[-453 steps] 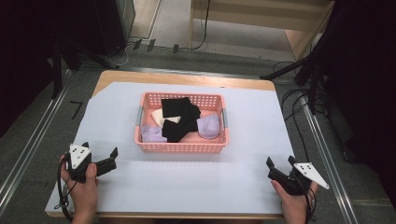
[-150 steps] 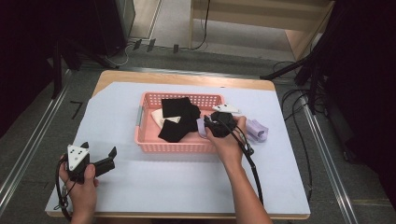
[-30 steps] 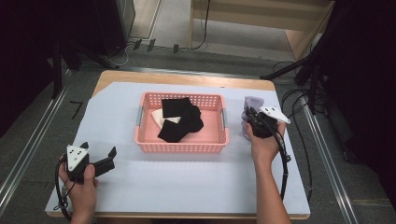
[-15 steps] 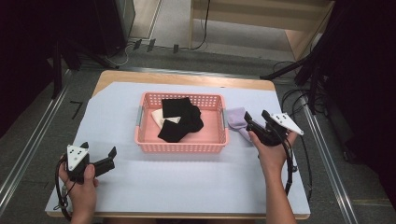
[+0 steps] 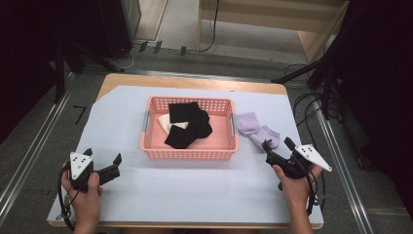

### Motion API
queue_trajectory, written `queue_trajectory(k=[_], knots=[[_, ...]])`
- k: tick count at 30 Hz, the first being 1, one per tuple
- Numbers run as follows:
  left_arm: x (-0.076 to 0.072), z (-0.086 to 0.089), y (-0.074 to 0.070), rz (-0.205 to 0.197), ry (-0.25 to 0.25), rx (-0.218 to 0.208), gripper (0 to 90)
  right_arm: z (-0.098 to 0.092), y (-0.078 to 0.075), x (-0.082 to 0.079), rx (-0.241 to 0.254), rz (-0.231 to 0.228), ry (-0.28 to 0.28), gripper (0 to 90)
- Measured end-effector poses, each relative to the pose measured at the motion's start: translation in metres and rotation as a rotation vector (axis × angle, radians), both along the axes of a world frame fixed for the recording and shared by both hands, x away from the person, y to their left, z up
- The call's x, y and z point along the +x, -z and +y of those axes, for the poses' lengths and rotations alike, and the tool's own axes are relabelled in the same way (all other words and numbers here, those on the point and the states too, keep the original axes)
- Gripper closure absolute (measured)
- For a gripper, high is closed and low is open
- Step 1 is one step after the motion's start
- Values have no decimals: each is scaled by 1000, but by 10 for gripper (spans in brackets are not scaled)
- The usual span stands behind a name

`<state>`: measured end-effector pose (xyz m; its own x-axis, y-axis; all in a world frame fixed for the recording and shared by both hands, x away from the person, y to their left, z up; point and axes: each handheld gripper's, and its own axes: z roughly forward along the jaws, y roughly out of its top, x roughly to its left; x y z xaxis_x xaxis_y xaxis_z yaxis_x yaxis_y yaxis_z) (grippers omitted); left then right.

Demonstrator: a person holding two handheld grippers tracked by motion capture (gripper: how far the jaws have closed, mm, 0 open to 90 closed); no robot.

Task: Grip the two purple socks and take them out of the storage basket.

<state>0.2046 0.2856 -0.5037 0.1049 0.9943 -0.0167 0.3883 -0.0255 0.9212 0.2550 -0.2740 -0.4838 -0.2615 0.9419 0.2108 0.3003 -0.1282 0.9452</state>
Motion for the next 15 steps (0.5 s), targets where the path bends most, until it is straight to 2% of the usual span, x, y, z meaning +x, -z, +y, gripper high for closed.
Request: queue_trajectory(k=[5,10,15], knots=[[0,0,0,-4,1,3,36,-13,10,-15,-24,18,22,145],[0,0,0,-6,3,4,35,-27,22,-28,-11,39,57,145],[-1,0,0,-11,1,7,36,-40,33,-42,-61,57,93,145]])
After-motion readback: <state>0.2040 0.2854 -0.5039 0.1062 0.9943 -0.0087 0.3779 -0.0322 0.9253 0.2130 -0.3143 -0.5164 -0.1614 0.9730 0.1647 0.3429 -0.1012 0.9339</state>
